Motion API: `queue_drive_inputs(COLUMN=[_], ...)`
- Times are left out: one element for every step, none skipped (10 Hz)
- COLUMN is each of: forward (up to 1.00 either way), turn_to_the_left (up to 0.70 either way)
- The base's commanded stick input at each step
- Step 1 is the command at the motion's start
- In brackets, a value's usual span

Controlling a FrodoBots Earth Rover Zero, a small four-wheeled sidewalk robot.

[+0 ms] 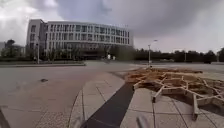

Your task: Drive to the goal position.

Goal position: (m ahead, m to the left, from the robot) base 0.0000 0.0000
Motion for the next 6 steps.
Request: queue_drive_inputs(forward=[0.04,0.04,0.04,0.04,0.04,0.04], turn_to_the_left=[0.00,0.00,0.00,0.00,0.00,0.00])
